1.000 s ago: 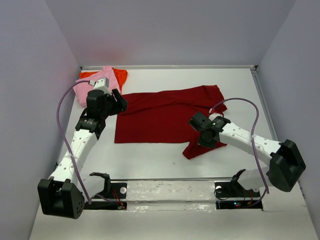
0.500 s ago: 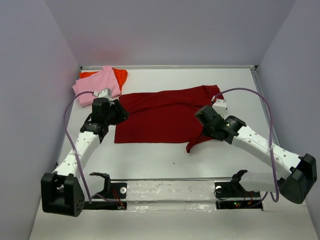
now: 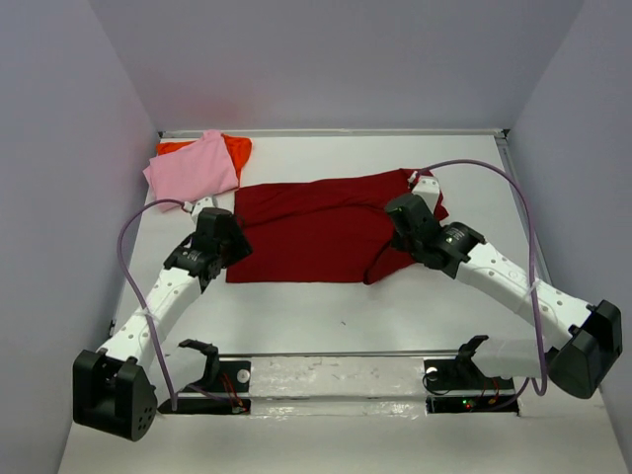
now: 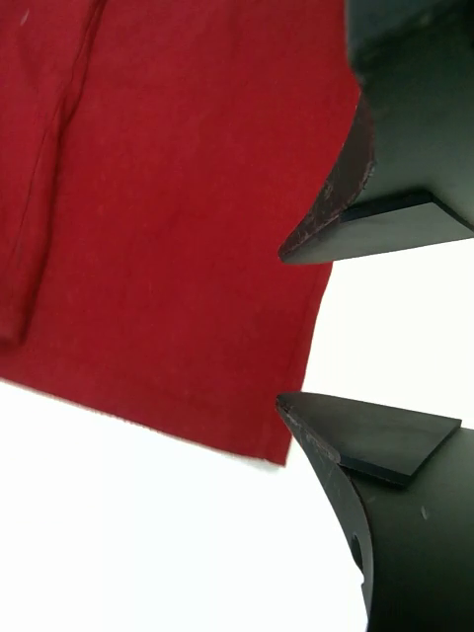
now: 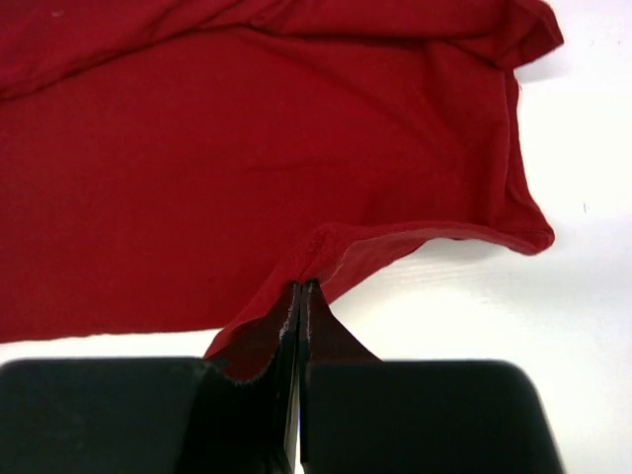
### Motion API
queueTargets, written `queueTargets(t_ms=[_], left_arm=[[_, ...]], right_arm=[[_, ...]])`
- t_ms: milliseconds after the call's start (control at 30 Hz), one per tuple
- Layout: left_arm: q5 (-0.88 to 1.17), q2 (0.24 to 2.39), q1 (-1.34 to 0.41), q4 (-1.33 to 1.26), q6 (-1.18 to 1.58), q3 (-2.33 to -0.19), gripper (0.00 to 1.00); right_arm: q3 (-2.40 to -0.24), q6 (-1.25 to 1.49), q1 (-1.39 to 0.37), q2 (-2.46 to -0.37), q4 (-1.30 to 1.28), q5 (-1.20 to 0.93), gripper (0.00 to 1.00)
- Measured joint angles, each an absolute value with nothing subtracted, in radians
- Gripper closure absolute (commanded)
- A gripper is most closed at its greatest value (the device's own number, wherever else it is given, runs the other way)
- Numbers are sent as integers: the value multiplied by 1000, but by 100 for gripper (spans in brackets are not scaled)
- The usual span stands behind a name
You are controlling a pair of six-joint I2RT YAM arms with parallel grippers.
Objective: Fold and stack the t-shirts
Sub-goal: Pick up the 1/3-folded T-shirt from the center of the board.
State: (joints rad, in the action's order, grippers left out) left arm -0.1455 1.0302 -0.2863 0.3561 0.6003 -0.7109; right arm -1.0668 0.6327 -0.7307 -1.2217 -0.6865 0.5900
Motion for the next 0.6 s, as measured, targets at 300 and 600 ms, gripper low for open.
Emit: queueTargets(t_ms=[300, 600], left_arm=[[-238, 1087, -302, 443, 654, -729, 33], [-189, 1212, -306, 457, 711, -740, 33]], right_arm=[[-1067, 570, -696, -1221, -603, 553, 100], [-1066, 545, -680, -1199, -534, 530, 100]])
